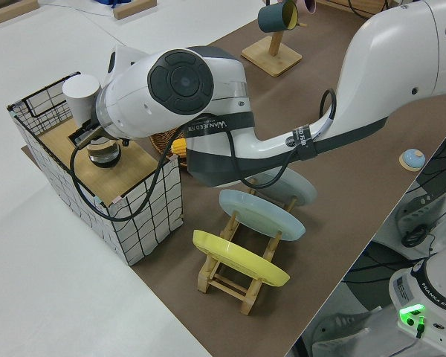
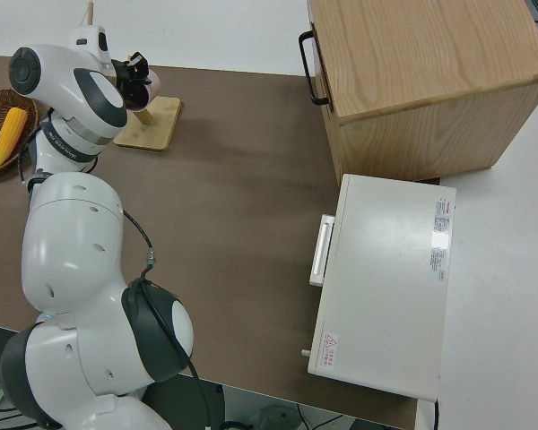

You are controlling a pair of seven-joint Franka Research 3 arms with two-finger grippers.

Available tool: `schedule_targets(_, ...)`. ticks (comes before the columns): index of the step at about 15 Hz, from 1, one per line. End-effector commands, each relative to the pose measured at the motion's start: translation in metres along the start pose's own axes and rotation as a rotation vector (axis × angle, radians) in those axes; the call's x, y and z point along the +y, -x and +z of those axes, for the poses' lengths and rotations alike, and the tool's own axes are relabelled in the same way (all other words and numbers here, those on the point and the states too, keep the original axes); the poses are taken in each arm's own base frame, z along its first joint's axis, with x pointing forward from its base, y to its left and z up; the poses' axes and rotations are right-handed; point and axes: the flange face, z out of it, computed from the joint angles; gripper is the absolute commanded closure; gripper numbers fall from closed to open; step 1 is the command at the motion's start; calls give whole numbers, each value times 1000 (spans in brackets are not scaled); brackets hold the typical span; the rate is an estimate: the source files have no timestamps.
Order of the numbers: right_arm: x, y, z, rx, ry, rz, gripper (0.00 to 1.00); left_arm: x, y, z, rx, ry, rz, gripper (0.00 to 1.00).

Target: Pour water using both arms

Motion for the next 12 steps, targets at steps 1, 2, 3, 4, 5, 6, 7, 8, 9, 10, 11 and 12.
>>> schedule_targets(1, 1, 3, 10, -3, 3, 13, 925, -1, -3, 4, 14, -3, 10, 1000)
schedule_targets(2, 2, 4, 11, -6, 4, 14, 923, -2, -2, 3, 15, -4, 4, 1000)
schedule_targets(3, 2, 4, 11, -6, 4, 14, 923, -2, -3, 3, 15, -4, 1, 1000)
schedule_targets(4, 2, 4, 11, -6, 3, 15, 925, 0, -4, 3, 17, -2, 0, 1000)
schedule_targets(5, 3, 4, 10, -6, 5, 16, 925, 0, -7, 1, 21, -2, 1, 1000)
schedule_targets(6, 2, 4, 10, -5, 5, 15, 925, 1, -10, -2, 29, -5, -2, 1000)
schedule_targets(7, 5, 6, 11, -8, 8, 19, 925, 1, -14, -4, 34, -5, -4, 1000)
schedule_targets(8, 5, 6, 11, -8, 8, 19, 927, 1, -17, -6, 41, -6, -6, 1000)
schedule_targets(9, 5, 6, 11, -8, 8, 19, 929, 1, -20, -8, 44, -8, -8, 1000)
schedule_targets(10, 6, 5, 10, -7, 7, 21, 932, 2, -21, -9, 47, -7, -14, 1000)
schedule_targets(11, 6, 5, 9, -6, 8, 21, 934, 2, -22, -10, 50, -8, -16, 1000)
schedule_targets(12, 6, 5, 9, -6, 8, 21, 934, 2, -23, -10, 50, -8, -17, 1000)
